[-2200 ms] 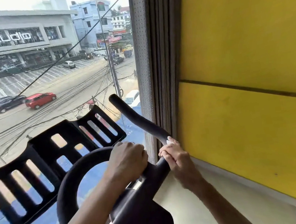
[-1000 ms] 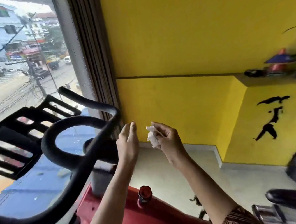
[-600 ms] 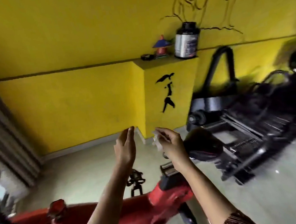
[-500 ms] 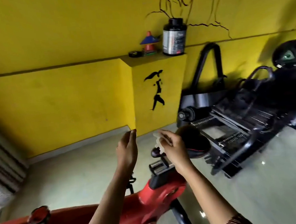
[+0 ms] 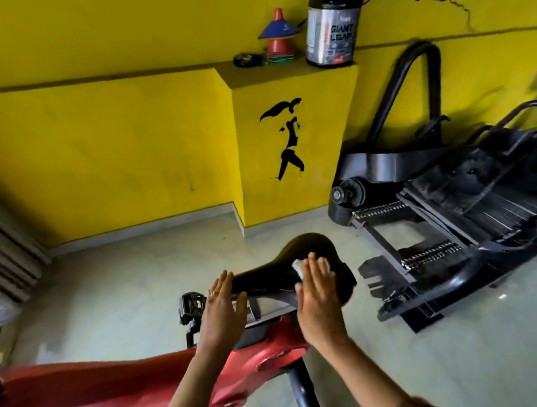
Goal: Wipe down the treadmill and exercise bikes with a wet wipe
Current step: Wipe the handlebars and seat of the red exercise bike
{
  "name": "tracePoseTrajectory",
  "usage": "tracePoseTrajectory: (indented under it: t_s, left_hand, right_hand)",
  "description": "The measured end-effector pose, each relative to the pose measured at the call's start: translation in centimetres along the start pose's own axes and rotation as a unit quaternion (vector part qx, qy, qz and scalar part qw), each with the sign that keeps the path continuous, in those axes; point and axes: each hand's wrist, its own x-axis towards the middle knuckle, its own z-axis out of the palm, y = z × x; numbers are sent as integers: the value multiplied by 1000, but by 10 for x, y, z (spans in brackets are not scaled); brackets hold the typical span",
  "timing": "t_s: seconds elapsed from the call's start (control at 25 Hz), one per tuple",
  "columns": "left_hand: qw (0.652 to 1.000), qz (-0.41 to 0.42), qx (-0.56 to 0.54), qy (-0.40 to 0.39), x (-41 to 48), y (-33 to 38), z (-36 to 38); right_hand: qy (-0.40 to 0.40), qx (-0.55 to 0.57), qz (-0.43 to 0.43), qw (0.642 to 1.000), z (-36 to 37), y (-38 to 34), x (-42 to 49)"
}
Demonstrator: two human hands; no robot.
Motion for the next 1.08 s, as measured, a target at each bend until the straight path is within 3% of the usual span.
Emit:
tracePoseTrajectory:
  t_s: [0.2, 0.28, 0.4, 0.44, 0.52, 0.64, 0.8, 0.88, 1.0, 1.08]
  left_hand:
    - [998, 7, 53, 32, -3, -9, 14]
    - [997, 8, 63, 44, 5, -5, 14]
    - [994, 53, 98, 24, 15, 1, 18]
    - [990, 80, 117, 5, 18, 0, 22]
    - [984, 105, 142, -10, 22, -1, 28]
    - [981, 124, 151, 5, 26, -4, 28]
    - [979, 139, 145, 25, 24, -5, 28]
    - [978, 152, 137, 38, 24, -5, 28]
    - [974, 173, 142, 39, 26, -9, 29]
    - [974, 170, 147, 33, 25, -11, 28]
  right_hand:
    - [-153, -35, -230, 961, 10, -35, 33]
    - [-164, -64, -197, 965, 0, -7, 69]
    - [-114, -66, -80, 988, -20, 46, 73]
    - [-90, -58, -80, 991, -21, 43, 55]
    - [-126, -19, -131, 983, -13, 17, 11]
    - [-160, -53, -216, 962, -3, 3, 40]
    - [-150, -57, -42, 986, -18, 39, 88]
    - [-157, -9, -107, 982, -11, 11, 60]
    - [-264, -11, -219, 939, -7, -15, 67]
    - [-294, -71, -159, 940, -10, 4, 118]
